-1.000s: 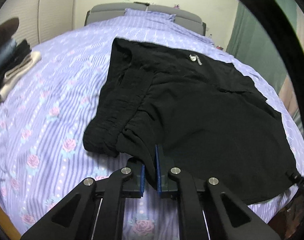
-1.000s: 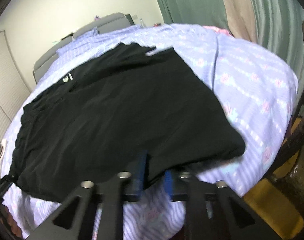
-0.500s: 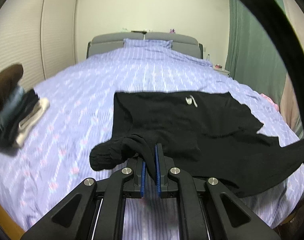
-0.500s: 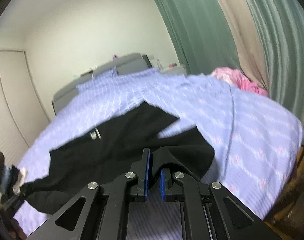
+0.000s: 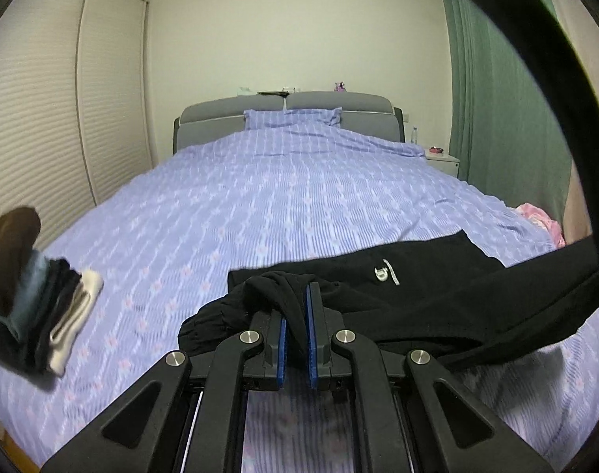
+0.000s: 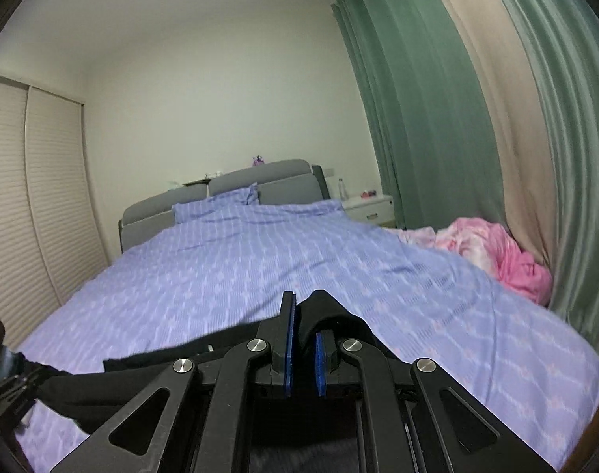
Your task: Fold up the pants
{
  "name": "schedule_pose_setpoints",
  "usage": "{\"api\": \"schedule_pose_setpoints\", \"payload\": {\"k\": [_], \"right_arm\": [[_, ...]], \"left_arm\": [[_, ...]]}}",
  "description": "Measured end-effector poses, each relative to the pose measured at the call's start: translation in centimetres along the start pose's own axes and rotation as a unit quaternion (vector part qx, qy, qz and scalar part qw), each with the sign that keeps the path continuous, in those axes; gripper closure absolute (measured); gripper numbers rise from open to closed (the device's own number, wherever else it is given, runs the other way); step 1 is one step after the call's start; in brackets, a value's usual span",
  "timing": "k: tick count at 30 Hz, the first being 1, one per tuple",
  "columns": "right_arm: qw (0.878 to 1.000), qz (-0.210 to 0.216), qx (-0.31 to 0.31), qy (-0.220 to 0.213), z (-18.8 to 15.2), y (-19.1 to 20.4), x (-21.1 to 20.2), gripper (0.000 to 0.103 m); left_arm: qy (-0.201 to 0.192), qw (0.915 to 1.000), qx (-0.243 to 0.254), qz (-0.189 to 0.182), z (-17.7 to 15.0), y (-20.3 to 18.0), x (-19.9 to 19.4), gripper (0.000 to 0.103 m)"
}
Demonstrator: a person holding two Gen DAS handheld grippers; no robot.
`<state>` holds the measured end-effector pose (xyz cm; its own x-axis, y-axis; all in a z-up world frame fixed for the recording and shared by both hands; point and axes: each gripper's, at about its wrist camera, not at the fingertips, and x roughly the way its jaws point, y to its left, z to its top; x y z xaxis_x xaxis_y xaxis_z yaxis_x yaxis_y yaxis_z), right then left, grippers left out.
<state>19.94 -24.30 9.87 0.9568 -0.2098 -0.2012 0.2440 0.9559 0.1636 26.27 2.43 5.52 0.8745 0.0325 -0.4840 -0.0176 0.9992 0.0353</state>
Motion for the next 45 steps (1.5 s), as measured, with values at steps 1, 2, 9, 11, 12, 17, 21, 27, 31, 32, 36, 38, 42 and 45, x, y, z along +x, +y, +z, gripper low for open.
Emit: {"api": "schedule_pose_setpoints", "payload": {"k": [1,2,9,11,12,17,21,27,31,32,36,38,42,45], "right_arm": [[1.0,-0.001,-0.003,-0.001,0.3,0.2,0.4,0.094],[1.0,-0.002,-0.007,0.0,0.6,0.4,1.1,0.094],[1.0,0.0,-0.013,0.012,2.2,1.5,5.9,0.094],[1.0,-0.002,-0.015,0.017,2.5,1.9,7.6,0.094],[1.0,-0.002,-0.014,0.022,2.6,2.1,8.5,0.094],[0.999,-0.003,-0.02,0.042,2.7,2.9,12.8,0.094],[0.997,-0.007,-0.032,0.063,1.8,3.7,16.9,0.094],[0.994,-0.016,-0.048,0.099,0.0,4.4,22.9,0.094],[0.991,-0.019,-0.056,0.118,-1.4,4.6,26.2,0.094],[0.99,-0.02,-0.06,0.124,-1.9,4.7,27.3,0.094],[0.985,-0.026,-0.061,0.159,-3.3,4.9,30.7,0.094],[0.982,-0.03,-0.063,0.176,-3.6,5.0,31.9,0.094],[0.974,-0.038,-0.072,0.212,-4.0,5.2,34.0,0.094],[0.966,-0.045,-0.079,0.24,-3.9,5.5,35.6,0.094]], "left_arm": [[-0.001,1.0,0.003,0.003,0.5,-0.1,0.3,0.093],[-0.001,1.0,0.006,0.005,0.8,-0.1,0.6,0.093],[0.012,0.9995,0.024,0.016,2.8,-0.7,3.5,0.093],[0.014,0.9992,0.032,0.022,3.1,-1.0,4.4,0.093],[0.017,0.9989,0.036,0.026,3.4,-1.1,5.0,0.093],[0.044,0.9979,0.035,0.032,4.1,-1.3,9.0,0.093],[0.068,0.9965,0.032,0.036,4.5,-1.3,12.8,0.093],[0.107,0.9929,0.037,0.038,4.2,-1.8,18.5,0.093],[0.132,0.9907,0.021,0.028,3.8,-0.8,22.1,0.093],[0.137,0.9901,0.017,0.025,3.7,-0.6,22.8,0.093],[0.168,0.9854,0.014,0.021,3.1,-0.5,25.8,0.092],[0.183,0.9829,0.012,0.019,3.0,-0.4,26.7,0.09],[0.219,0.9757,0.009,0.009,3.5,-0.5,28.1,0.084],[0.248,0.9687,0.004,0.0,4.3,-0.4,29.0,0.077]]}}
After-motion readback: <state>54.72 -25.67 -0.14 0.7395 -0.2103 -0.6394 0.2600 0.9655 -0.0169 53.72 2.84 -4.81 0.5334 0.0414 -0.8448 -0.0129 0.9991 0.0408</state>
